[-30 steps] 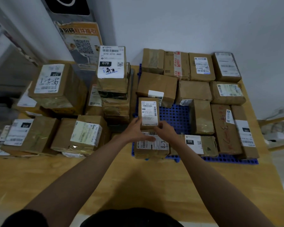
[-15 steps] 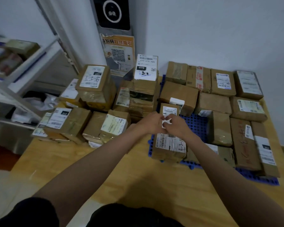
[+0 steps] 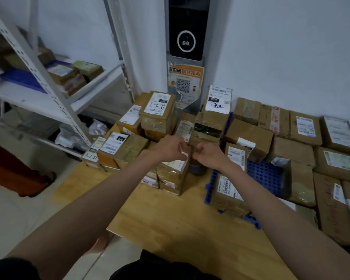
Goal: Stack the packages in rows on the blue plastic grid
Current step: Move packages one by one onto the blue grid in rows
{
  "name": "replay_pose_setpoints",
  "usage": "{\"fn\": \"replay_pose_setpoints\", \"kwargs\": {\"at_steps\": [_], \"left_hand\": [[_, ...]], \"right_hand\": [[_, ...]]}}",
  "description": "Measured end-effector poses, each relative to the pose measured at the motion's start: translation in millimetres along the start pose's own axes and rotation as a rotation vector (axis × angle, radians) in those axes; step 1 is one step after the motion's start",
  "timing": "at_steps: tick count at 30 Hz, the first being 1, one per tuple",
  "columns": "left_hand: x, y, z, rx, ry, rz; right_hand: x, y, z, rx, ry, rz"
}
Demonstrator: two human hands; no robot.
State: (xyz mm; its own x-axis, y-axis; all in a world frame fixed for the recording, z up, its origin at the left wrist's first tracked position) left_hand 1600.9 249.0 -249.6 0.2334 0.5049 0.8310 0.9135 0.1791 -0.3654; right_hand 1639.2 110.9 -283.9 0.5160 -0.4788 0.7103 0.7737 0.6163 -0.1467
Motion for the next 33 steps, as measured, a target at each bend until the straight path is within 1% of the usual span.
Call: {"fn": "replay_pose_setpoints", "kwargs": {"at_steps": [6, 11, 13, 17, 20, 22, 26, 28, 33], "left_hand": [[46, 13, 65, 0.136, -0.044, -0.106], [86, 37, 103, 0.192, -0.093, -0.216], [97, 50, 115, 0.227, -0.113, -0.227], [108, 80, 130, 0.227, -0.179, -0.148], [108, 103, 132, 0.169, -0.202, -0.1], [105, 117, 134, 0.128, -0.261, -0.054], [93, 134, 137, 0.074, -0.353, 0.054], [90, 137, 139, 0.056, -0.37, 0.056], [91, 133, 144, 0.03, -0.363, 0.048]], "right_hand": [[-13, 31, 28, 0.008, 0.029, 0.014], [-15, 68, 47, -0.02, 0.099, -0.044], [-16, 82, 52, -0.048, 0.134, -0.068], [-19, 110, 63, -0.068, 0.175, -0.122], [-21, 127, 68, -0.09, 0.206, -0.168], [-24, 136, 70, -0.109, 0.229, -0.195], [-34, 149, 73, -0.143, 0.25, -0.199], [-37, 152, 77, -0.144, 0.287, -0.239], [-43, 146, 86, -0.156, 0.291, -0.315]]}}
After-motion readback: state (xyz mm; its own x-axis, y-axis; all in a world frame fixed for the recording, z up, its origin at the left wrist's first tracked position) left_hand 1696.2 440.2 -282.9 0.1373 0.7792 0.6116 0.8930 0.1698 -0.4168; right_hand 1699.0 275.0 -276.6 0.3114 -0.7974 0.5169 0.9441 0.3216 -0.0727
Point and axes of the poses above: each hand's wrist, its own y-axis towards the middle knuckle, its own x-axis out of the back of the hand, z = x × y, the point moved 6 cm from there along y, towards the middle knuckle, and after that the axes turned 15 degrees about x, right-handed, at the moved point
